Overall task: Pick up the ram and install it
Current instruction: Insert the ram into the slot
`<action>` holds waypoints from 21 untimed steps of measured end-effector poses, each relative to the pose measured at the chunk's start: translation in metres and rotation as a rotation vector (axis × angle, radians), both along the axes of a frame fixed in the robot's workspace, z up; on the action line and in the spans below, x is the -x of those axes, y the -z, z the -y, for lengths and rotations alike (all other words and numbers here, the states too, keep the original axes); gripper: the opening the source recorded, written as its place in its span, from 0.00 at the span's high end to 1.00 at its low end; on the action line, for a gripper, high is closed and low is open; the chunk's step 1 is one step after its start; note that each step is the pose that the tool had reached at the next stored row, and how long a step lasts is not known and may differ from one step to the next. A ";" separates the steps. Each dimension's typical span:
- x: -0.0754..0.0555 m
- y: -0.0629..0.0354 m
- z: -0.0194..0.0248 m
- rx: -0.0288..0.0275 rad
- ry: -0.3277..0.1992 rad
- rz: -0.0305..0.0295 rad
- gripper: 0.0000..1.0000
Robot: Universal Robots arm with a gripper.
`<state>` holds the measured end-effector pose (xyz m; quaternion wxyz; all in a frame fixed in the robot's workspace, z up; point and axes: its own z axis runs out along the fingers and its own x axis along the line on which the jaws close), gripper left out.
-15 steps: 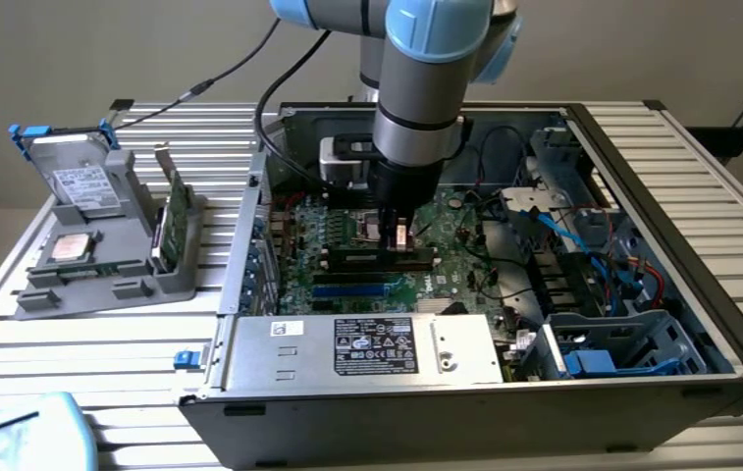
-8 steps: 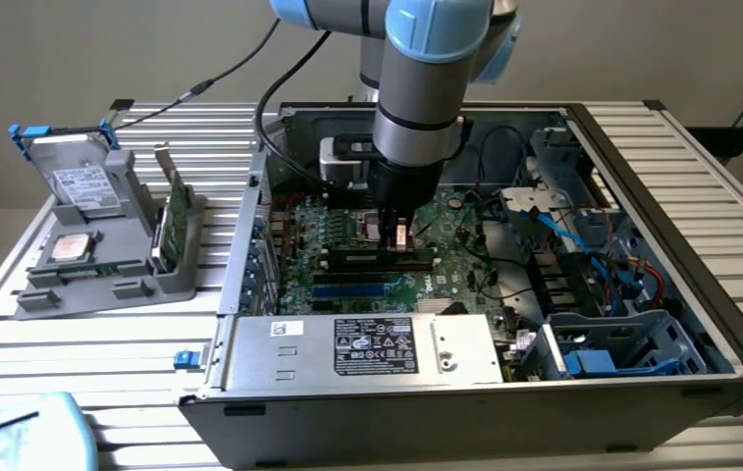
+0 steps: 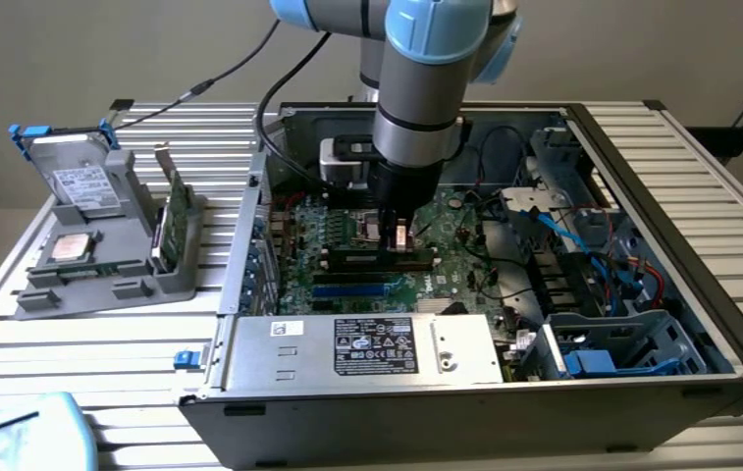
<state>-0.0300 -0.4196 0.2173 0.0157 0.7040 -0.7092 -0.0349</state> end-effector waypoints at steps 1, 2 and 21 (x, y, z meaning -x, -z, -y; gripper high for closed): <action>0.000 0.0002 -0.0002 0.0004 0.000 0.0000 0.85; 0.000 0.0003 -0.0003 0.0008 0.000 -0.0001 0.85; 0.000 0.0015 -0.0031 0.0031 0.000 -0.0001 0.60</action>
